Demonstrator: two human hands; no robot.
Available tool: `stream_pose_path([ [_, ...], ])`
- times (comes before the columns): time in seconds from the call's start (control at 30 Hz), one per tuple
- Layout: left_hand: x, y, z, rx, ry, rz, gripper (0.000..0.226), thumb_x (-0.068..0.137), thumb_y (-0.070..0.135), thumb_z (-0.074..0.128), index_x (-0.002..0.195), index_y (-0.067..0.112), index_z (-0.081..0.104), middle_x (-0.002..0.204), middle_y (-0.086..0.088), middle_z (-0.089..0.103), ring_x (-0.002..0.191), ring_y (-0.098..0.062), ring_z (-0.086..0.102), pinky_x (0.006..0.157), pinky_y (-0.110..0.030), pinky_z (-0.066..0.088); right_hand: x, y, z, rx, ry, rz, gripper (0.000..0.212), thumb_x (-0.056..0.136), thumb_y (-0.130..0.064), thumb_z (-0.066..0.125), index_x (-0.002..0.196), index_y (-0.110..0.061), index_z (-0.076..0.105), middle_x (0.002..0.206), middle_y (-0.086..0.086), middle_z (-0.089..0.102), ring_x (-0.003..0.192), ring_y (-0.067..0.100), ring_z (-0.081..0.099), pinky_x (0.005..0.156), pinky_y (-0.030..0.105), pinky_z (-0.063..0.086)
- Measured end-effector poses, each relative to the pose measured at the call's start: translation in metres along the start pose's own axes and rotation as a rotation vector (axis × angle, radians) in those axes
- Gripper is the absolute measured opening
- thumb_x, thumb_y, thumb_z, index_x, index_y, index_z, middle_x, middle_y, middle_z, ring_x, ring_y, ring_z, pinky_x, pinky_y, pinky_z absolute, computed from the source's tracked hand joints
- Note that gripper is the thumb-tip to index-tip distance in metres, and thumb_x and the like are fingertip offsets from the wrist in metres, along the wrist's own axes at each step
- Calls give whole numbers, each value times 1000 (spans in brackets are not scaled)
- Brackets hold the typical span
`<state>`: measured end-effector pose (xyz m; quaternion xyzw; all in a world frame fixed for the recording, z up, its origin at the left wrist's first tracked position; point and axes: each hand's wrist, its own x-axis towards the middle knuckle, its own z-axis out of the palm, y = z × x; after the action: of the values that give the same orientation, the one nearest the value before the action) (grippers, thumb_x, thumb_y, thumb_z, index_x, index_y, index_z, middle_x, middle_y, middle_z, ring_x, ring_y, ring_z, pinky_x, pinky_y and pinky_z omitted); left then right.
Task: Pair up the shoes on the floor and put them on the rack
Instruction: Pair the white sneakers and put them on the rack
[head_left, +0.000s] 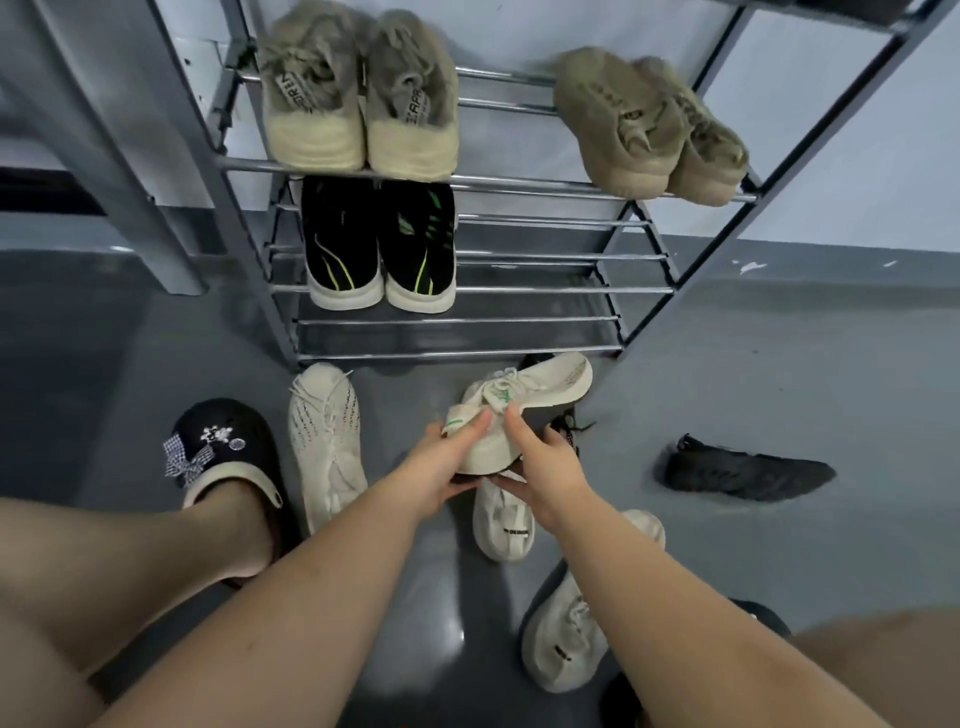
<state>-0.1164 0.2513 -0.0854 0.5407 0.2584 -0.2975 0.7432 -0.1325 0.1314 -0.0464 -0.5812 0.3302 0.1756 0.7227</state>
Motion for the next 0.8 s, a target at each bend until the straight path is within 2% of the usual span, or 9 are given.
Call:
stream_pose_path([
  [0.13,-1,-5,-7,-108,-20,-120,54,88,61,44,119,20,58,116,-6,67,105,-23,64,81,-37,55,0,13,-5,102,12,100,77,83,-27,73,144,-6,32,124,12,61,104,27,64,89,45,54],
  [0.17,0,-7,-11,-143,-19,-141,55,90,61,41,119,18,60,115,-8,68,106,-24,64,85,-39,54,-1,16,-5,119,-12,138,73,84,-24,72,144,-6,34,120,12,64,101,27,65,84,43,55],
  [0.27,-2,-17,-26,-153,28,-152,53,93,53,43,120,11,60,106,-11,69,97,-24,65,91,-40,50,-7,24,-3,149,-123,211,24,92,-5,59,115,-10,55,95,9,68,83,22,65,75,39,53],
  [0.33,-4,-25,-38,-164,43,-168,47,94,45,46,118,8,60,100,-10,68,89,-22,65,86,-36,50,-11,27,1,146,-205,222,21,94,1,52,111,-8,55,89,9,67,79,20,65,73,36,55],
  [0.4,-7,-31,-47,-165,30,-187,39,95,40,47,114,8,61,90,-8,71,79,-19,67,77,-32,53,-13,31,6,110,-230,215,36,95,4,49,129,-6,48,91,8,66,81,21,64,68,35,57],
  [0.47,-9,-37,-54,-153,23,-200,35,96,37,47,114,10,61,83,-7,71,72,-18,68,69,-29,54,-10,37,10,78,-218,227,46,96,3,47,139,-4,37,95,7,64,89,23,62,75,39,55],
  [0.63,-7,-45,-68,-162,1,-209,35,98,34,44,124,13,56,100,-8,67,87,-22,64,75,-34,52,8,56,17,-60,-220,278,40,97,-12,52,136,-11,46,108,4,67,88,17,64,60,29,54],
  [0.73,-6,-48,-74,-168,35,-196,27,100,25,42,120,14,55,94,-7,66,82,-21,63,68,-32,51,17,67,20,-118,-165,296,53,94,-20,57,144,-19,39,130,3,59,100,20,62,69,35,54],
  [0.8,-2,-53,-78,-186,70,-183,24,99,20,43,120,15,55,94,-7,65,80,-21,62,72,-33,51,21,74,22,-134,-158,294,51,95,-19,56,144,-21,38,126,3,61,94,19,62,70,36,53],
])
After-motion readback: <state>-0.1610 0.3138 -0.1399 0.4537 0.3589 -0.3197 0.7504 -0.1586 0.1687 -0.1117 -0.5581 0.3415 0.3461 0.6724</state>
